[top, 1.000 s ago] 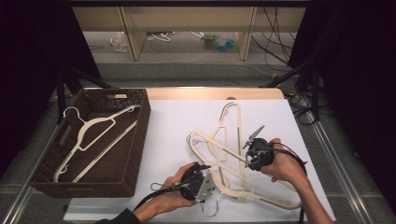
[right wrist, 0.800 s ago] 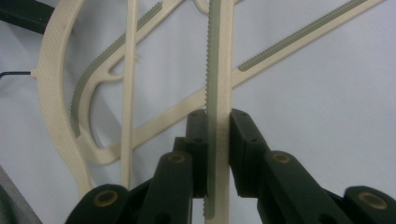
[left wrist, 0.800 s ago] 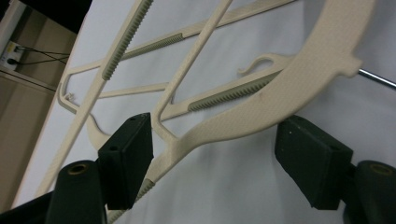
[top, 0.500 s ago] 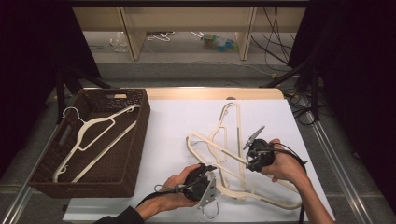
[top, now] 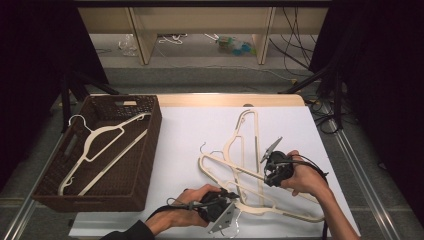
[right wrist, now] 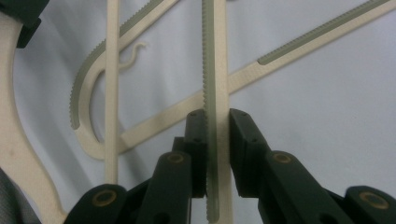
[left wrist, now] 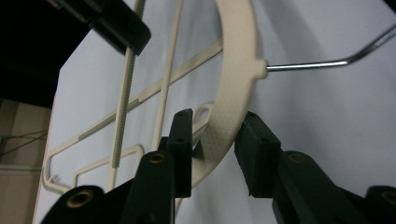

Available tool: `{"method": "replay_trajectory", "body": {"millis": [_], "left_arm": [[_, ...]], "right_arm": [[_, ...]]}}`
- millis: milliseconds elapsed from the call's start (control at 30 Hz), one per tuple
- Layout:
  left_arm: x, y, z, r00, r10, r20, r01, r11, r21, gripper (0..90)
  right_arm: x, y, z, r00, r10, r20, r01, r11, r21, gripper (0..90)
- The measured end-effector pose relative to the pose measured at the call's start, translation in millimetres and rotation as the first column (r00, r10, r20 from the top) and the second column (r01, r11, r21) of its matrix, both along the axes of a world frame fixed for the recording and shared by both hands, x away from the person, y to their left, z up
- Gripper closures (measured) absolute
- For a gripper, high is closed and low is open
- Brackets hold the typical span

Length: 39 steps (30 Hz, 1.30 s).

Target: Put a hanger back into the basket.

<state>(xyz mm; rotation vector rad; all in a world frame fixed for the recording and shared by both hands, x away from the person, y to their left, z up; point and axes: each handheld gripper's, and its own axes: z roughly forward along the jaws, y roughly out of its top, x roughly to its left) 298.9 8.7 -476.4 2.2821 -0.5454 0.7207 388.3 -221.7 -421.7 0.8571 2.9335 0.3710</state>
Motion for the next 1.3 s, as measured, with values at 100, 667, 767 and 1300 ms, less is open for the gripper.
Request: {"method": "replay_trajectory", "body": {"millis": [100,667,767,1300], "left_arm": [[-4.7,-0.7,0.1,0.9990,-0.027,0.035,0.025,0.9991,0.033,71.7],[-8.4,3.2,38.4,0.9888,-0.080,0.126,0.081,0.9967,-0.001,85.7],[-5.3,5.2,42.6,0.9941,-0.061,0.090,0.063,0.9977,-0.026,86.0],[26.5,20.1,84.1,0.9737,0.179,-0.142,-0.197,0.9725,-0.125,85.9]], "right_arm": [[0.0,1.5,-1.5,0.9998,0.014,-0.015,-0.014,0.9999,-0.001,78.8],[-0.7,1.3,-5.3,0.9980,0.017,-0.061,-0.014,0.9988,0.047,73.1],[-1.4,-1.3,12.0,0.9994,-0.031,0.017,0.030,0.9956,0.089,62.3],[-29.1,-30.7,97.8,0.9482,-0.172,0.267,0.089,0.9510,0.296,42.0]]}}
